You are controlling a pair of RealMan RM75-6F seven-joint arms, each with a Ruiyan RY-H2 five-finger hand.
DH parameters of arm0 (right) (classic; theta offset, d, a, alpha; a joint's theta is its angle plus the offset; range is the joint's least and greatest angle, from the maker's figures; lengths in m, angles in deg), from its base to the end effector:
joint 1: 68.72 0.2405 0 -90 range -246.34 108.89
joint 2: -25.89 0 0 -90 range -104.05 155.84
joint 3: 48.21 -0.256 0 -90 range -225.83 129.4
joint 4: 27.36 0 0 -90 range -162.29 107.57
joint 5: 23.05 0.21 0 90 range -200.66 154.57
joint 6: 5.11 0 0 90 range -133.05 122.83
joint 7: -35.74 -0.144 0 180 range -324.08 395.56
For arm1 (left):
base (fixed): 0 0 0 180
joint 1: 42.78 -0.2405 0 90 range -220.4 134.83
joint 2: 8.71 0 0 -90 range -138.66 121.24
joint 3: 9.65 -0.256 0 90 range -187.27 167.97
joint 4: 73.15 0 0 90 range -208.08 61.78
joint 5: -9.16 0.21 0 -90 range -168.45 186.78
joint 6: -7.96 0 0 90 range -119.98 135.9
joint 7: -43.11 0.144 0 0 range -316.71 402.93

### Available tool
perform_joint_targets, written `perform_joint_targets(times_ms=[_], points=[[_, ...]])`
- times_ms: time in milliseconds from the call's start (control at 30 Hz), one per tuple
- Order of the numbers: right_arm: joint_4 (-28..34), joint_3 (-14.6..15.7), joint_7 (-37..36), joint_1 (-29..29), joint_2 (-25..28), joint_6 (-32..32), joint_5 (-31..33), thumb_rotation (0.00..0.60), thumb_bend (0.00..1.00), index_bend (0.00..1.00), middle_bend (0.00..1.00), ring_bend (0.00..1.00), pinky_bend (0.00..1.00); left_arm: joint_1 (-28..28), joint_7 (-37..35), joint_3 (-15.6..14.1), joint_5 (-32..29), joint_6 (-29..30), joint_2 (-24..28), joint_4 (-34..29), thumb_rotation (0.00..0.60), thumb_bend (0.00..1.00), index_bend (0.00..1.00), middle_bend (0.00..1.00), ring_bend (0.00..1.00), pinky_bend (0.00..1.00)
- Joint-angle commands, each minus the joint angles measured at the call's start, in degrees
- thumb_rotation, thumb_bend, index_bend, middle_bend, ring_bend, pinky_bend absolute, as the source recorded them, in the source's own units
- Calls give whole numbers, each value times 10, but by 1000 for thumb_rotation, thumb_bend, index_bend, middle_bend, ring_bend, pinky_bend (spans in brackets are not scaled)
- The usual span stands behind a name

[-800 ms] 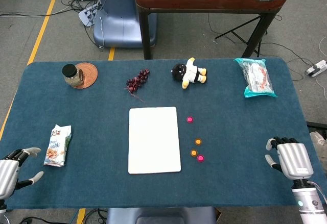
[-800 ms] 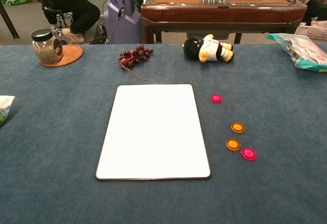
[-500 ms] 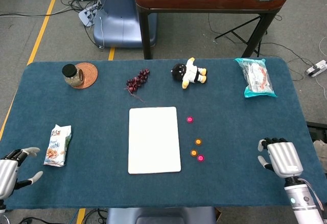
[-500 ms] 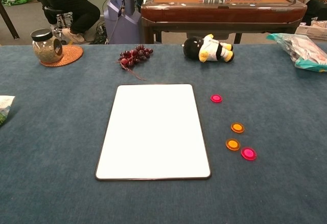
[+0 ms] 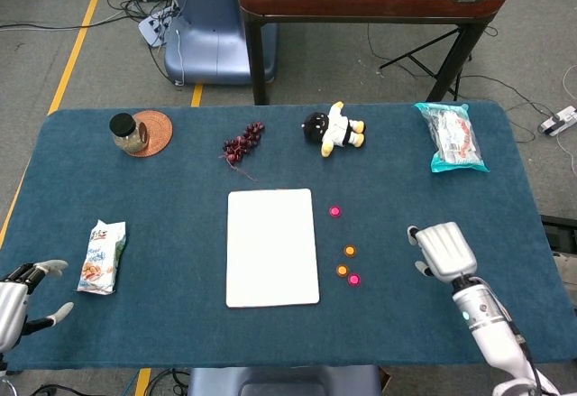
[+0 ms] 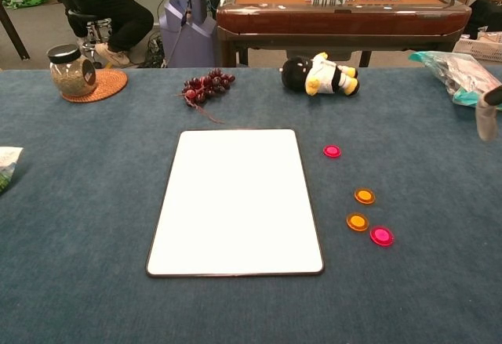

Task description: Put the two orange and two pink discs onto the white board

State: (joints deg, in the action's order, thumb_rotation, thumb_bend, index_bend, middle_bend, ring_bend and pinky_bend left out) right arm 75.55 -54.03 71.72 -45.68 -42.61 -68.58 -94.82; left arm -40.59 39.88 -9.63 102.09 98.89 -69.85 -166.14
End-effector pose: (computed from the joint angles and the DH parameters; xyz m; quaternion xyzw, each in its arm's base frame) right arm -0.2303 -0.2607 0.0820 0.7544 -0.2991 0.2518 0.5272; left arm -0.3024 0.1555 0.1740 -0.6079 -0.3663 -0.4172 0.5676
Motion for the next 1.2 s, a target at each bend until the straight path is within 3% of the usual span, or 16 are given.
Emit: perform_joint_targets(times_ms=[33,233,467,1200], points=[[3,-26,63,53,-25,50,78,600,89,437,1000,1000,1000,-2,-4,0,-1,3,2,0,600,141,401,446,376,534],[-28,-39,116,114,-66,87,176,600,114,425,1000,1000,1000,-6,-14,2,-8,7,6,2,600,141,401,446,376,534],[-59,-26,146,162,-110,101,242,600,135,425,1000,1000,1000,-5,-20,3,-8,6,7,3,600,141,401,446,376,534],[-129,20,165,223,-199,82,288,600,169,425,1000,1000,1000,-8,-21,0,0,11,11,-2,600,142,403,446,376,534]])
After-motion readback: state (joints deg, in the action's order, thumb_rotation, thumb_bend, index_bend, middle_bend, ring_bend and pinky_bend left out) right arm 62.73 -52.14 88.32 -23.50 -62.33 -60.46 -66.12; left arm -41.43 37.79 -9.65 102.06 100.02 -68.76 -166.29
